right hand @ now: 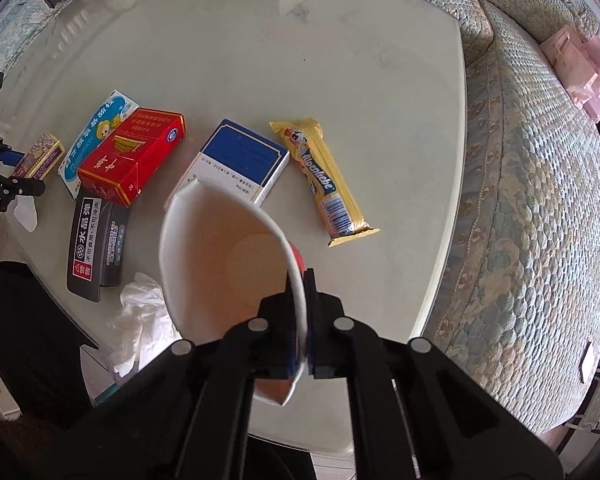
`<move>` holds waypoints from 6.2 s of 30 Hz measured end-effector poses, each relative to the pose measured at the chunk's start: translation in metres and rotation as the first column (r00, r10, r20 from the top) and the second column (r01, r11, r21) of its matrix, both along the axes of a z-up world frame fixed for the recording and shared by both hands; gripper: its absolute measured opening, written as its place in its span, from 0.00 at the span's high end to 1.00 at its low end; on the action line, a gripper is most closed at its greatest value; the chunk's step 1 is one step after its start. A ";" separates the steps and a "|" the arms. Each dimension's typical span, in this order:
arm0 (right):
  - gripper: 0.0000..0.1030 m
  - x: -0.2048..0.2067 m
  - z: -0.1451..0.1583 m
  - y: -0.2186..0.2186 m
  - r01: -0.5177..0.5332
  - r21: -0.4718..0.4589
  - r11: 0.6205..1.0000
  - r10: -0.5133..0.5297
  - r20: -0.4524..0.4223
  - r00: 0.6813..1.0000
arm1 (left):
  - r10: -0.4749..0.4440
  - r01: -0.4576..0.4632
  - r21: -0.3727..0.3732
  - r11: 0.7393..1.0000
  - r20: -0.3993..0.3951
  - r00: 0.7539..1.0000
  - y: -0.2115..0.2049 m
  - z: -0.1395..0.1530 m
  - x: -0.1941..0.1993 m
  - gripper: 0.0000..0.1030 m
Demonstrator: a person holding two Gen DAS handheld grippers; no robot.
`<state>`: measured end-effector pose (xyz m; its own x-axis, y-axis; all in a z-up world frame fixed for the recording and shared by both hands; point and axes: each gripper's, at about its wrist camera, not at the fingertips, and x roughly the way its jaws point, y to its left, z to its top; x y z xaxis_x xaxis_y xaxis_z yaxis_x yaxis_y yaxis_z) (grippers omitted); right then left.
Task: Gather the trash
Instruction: 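Grasp the card box with the left tool while the right tool grips the red cup rim, then carry the card box and red cup with both tools over the trash bag, then open both tools to drop the card box and red cup into the bag, then raise both tools back over the table toward the remaining items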
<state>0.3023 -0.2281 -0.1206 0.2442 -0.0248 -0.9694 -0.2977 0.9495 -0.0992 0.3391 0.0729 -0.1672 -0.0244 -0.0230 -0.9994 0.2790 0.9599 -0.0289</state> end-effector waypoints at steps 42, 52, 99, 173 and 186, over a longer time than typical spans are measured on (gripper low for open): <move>0.95 -0.219 0.125 0.102 -0.144 -0.009 0.989 0.142 0.244 0.959 | -0.178 0.206 -0.076 0.976 0.279 0.944 -0.053 0.153 -0.219 0.41; 0.95 -0.248 0.099 0.119 -0.186 -0.004 0.983 0.182 0.223 0.958 | -0.208 0.237 -0.067 0.969 0.294 0.933 -0.064 0.123 -0.237 0.41; 0.95 -0.236 -0.177 0.117 -0.056 0.009 0.998 0.056 -0.092 0.994 | -0.192 0.188 -0.141 0.972 -0.020 0.981 -0.090 -0.151 -0.245 0.41; 0.26 -0.228 -0.094 0.096 -0.031 0.164 0.986 0.032 -0.001 0.999 | -0.146 0.145 -0.086 0.986 -0.017 0.989 -0.052 -0.074 -0.238 0.22; 0.10 -0.187 0.126 0.069 -0.142 0.143 0.979 0.095 0.296 0.951 | -0.094 0.102 -0.014 0.995 0.281 0.955 -0.031 0.182 -0.137 0.07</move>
